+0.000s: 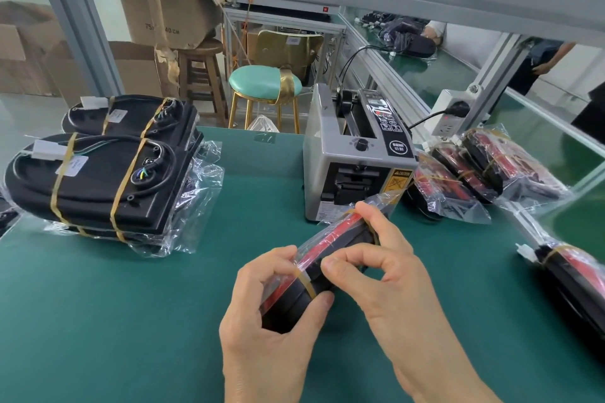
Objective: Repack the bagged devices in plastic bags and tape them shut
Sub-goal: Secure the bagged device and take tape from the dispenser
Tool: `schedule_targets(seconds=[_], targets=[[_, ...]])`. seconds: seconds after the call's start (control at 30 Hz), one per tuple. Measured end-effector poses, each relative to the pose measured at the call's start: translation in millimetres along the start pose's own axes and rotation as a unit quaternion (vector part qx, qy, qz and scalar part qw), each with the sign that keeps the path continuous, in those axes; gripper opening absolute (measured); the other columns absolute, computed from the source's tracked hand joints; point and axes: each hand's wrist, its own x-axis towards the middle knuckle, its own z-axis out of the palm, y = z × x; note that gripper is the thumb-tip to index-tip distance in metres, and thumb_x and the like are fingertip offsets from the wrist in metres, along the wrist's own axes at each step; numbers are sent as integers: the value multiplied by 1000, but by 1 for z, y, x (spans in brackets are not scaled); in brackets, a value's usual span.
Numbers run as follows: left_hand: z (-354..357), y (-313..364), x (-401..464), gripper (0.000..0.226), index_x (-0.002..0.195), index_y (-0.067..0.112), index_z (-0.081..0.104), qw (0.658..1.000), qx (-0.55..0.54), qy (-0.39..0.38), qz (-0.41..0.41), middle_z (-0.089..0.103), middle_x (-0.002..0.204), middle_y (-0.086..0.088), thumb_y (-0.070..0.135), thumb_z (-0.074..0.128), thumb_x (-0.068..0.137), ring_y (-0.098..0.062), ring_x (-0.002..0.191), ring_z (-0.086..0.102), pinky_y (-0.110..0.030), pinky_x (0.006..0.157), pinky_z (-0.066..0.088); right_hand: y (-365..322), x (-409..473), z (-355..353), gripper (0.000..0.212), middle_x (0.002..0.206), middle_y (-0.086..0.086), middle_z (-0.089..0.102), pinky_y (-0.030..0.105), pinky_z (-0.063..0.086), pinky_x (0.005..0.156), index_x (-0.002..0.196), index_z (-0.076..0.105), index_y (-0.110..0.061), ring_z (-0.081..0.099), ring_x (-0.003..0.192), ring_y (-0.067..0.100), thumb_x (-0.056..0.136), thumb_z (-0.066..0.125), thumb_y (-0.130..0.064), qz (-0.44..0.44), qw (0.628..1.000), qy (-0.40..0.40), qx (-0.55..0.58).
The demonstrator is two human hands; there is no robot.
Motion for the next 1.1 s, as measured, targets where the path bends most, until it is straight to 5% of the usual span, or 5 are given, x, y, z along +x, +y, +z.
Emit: schedule_targets(seconds=[0.57, 0.8, 1.1], targets=[[2, 2, 1, 37, 90, 35, 59, 1000, 0, 6, 10, 68, 107, 4, 32, 78, 59, -14, 99, 66, -14, 81, 50, 1, 2, 4, 6, 128, -52, 27, 38, 17, 117, 67, 74, -37, 16, 132, -20, 70, 70, -36, -20, 999, 8, -34], [2, 1, 2, 37, 91, 34, 59, 1000, -8, 8, 8, 68, 107, 2, 30, 77, 58, -16, 100, 66, -14, 81, 49, -1, 4, -1, 7, 132, -44, 32, 20, 22, 106, 67, 77, -31, 22, 132, -16, 73, 72, -31, -12, 1000, -16, 7], [1, 0, 2, 36, 90, 35, 60, 1000, 3, 5, 22, 67, 105, 4, 30, 77, 60, -19, 101, 65, -16, 82, 50, -4, 4, 1, 9, 128, -51, 27, 39, 17, 117, 65, 74, -37, 17, 133, -16, 72, 73, -33, -11, 999, -14, -41]])
